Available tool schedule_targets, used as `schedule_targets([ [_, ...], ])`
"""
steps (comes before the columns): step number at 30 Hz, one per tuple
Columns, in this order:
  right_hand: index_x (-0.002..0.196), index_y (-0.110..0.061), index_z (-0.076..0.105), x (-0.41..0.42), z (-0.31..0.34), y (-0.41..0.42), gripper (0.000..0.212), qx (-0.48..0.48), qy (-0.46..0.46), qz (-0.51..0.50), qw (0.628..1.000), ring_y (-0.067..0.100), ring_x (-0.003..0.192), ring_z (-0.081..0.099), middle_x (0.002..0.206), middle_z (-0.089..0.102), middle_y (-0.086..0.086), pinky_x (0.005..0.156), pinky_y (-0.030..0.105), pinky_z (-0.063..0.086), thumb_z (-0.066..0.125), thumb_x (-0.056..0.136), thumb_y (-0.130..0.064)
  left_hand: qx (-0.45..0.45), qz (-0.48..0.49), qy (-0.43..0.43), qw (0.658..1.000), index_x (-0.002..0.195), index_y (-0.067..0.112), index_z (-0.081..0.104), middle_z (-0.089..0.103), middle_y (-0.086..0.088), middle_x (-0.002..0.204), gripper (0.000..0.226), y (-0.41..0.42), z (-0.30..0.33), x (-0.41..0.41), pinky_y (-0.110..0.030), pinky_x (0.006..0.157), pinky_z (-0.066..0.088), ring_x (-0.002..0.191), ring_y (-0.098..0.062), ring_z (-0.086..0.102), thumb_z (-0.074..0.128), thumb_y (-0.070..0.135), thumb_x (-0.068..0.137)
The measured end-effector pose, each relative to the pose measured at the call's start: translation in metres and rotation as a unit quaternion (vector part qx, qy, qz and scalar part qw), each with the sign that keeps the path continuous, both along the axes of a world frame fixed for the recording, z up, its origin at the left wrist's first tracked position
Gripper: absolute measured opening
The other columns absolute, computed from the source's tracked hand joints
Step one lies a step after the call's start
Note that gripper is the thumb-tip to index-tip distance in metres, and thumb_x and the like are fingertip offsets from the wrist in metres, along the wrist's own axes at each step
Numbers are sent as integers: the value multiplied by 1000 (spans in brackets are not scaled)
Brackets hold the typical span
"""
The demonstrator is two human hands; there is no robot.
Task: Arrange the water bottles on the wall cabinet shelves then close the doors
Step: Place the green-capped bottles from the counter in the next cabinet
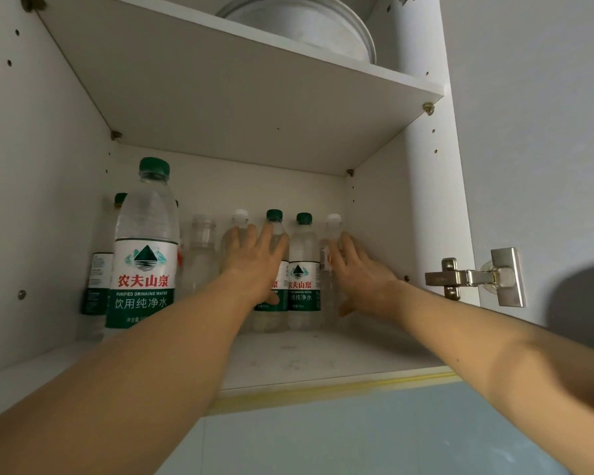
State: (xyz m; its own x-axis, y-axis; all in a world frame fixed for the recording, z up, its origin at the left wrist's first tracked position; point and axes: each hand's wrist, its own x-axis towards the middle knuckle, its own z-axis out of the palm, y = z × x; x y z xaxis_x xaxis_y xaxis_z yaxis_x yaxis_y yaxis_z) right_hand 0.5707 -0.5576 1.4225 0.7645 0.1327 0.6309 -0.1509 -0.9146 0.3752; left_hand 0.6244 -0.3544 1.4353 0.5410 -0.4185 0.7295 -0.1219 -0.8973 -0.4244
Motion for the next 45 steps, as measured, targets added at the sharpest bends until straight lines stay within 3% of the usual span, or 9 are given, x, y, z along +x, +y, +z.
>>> schedule_targets([
  [12, 156, -1, -13, 13, -5, 4, 137, -9, -18, -19, 1000, 43, 154, -1, 163, -11, 30, 121, 52, 27, 87, 73, -42, -8, 3, -1, 1000, 157, 23, 10, 18, -14, 160, 123, -1, -2, -6, -57, 117, 24, 143, -36, 25, 80, 67, 66],
  [20, 144, -5, 40, -22, 8, 19, 67, 213, -21, 153, 965, 39, 134, 43, 148, 37, 20, 110, 51, 43, 70, 91, -36, -135, -123, 102, 978, 155, 25, 32, 37, -14, 153, 83, 6, 8, -50, -48, 113, 33, 141, -34, 35, 75, 43, 86],
  [25, 129, -3, 59, -61, 2, 46, 45, 336, -77, 267, 900, 31, 111, 64, 126, 66, 15, 90, 38, 53, 58, 100, -37, -324, -251, 81, 908, 133, 12, 55, 63, -2, 117, 43, 5, 7, -89, -24, 74, 47, 87, -9, 60, 62, 36, 98],
  [28, 126, -7, 64, -94, -13, 62, 43, 358, -104, 309, 875, 26, 110, 64, 123, 68, 10, 80, 28, 47, 53, 101, -40, -389, -291, 33, 873, 111, 14, 66, 69, 2, 98, 26, 16, 2, -126, -28, 72, 52, 81, -13, 66, 58, 36, 100],
  [30, 107, -7, 70, -120, -27, 70, 38, 373, -116, 342, 855, 21, 89, 68, 99, 73, 8, 63, 26, 46, 52, 101, -39, -421, -333, 20, 844, 90, 17, 67, 72, -1, 84, 19, 29, -7, -154, -28, 64, 56, 70, -11, 70, 57, 28, 102],
  [32, 84, -5, 65, -147, -41, 80, 39, 391, -133, 362, 836, 5, 65, 59, 76, 67, 5, 55, 18, 39, 51, 101, -38, -445, -365, 26, 817, 80, 18, 65, 70, -1, 73, 24, 45, -22, -183, -15, 50, 48, 54, -3, 67, 55, 23, 102],
  [35, 70, 0, 51, -189, -65, 102, 47, 408, -164, 367, 820, 11, 55, 41, 62, 51, 8, 51, 19, 32, 50, 102, -35, -478, -386, 48, 787, 78, 13, 66, 68, 0, 65, 29, 75, -49, -221, -9, 44, 41, 45, 1, 60, 54, 24, 103],
  [40, 78, 6, 62, -242, -126, 157, 45, 452, -142, 378, 795, 32, 69, 59, 68, 65, 18, 68, 40, 47, 48, 104, -27, -473, -373, 73, 794, 72, 7, 69, 67, -1, 55, 36, 135, -109, -268, -14, 47, 40, 39, -1, 54, 54, 26, 99],
  [45, 78, -5, 68, -281, -204, 216, 39, 500, -40, 345, 793, 18, 65, 62, 66, 67, 4, 68, 39, 49, 49, 104, -27, -439, -354, 139, 814, 75, 7, 71, 67, 3, 56, 36, 195, -174, -305, -13, 49, 43, 43, -2, 57, 56, 28, 100],
])
